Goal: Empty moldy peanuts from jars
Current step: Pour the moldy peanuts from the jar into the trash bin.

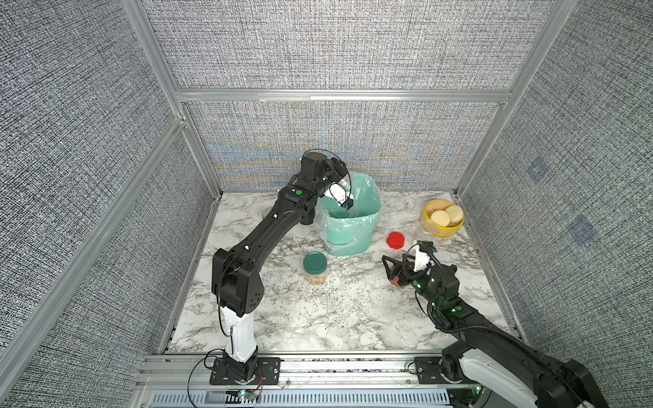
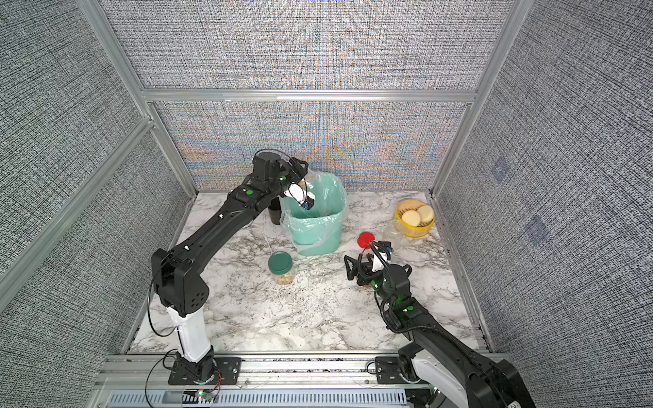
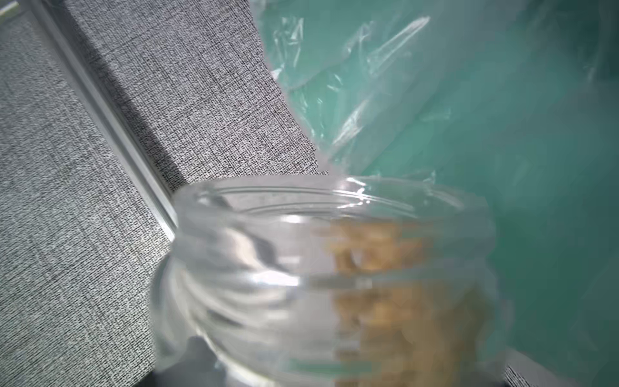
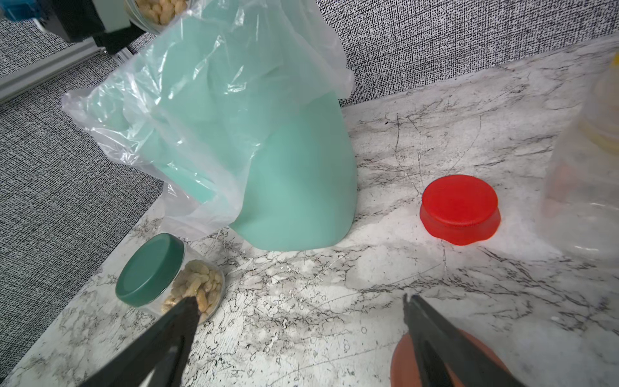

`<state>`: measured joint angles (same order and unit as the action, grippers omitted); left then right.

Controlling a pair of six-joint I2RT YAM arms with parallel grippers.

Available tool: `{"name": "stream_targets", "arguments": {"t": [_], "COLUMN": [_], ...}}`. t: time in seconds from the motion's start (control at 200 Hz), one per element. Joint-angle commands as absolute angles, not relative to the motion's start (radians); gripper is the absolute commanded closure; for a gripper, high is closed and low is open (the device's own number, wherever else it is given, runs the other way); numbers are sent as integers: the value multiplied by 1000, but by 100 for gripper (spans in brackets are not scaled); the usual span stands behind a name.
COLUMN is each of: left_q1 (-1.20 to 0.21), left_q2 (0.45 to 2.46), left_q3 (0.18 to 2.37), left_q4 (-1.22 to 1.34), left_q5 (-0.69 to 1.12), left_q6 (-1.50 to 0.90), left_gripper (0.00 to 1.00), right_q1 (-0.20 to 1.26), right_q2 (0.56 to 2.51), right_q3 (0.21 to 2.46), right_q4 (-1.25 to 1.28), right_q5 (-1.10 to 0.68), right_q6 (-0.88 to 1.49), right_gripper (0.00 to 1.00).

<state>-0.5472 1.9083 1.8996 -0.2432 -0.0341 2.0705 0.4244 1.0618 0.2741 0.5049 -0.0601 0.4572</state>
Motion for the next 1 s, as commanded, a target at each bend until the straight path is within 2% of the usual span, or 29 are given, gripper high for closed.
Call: {"name": "stream_targets", "arguments": {"t": [0.0, 0.19, 0.485, 0.771, 0.996], "left_q1": [-541, -525, -525, -520, -522], "left_q2": [1875, 1872, 1893, 1864, 1871], "left_q3": [1888, 1764, 1885, 1734, 1848], "left_q4": [-134, -164, -150, -164, -150], "left_q5": [-65, -73, -49, -81, -53], "left_q6": [2465, 2428, 2437, 2423, 2492], "left_gripper": [100, 100, 100, 100, 100], "right_q1": [421, 420, 413, 412, 408], "right_q2": [1056, 1057, 1070, 1065, 1062], "right_q3": [264, 268, 271, 273, 268], "right_q4": [543, 543, 551, 554, 557], "right_q5": [-60, -66, -71, -76, -73], "right_q6": [467, 470, 472, 470, 470], "right_gripper": [2, 2, 2, 2, 2]}}
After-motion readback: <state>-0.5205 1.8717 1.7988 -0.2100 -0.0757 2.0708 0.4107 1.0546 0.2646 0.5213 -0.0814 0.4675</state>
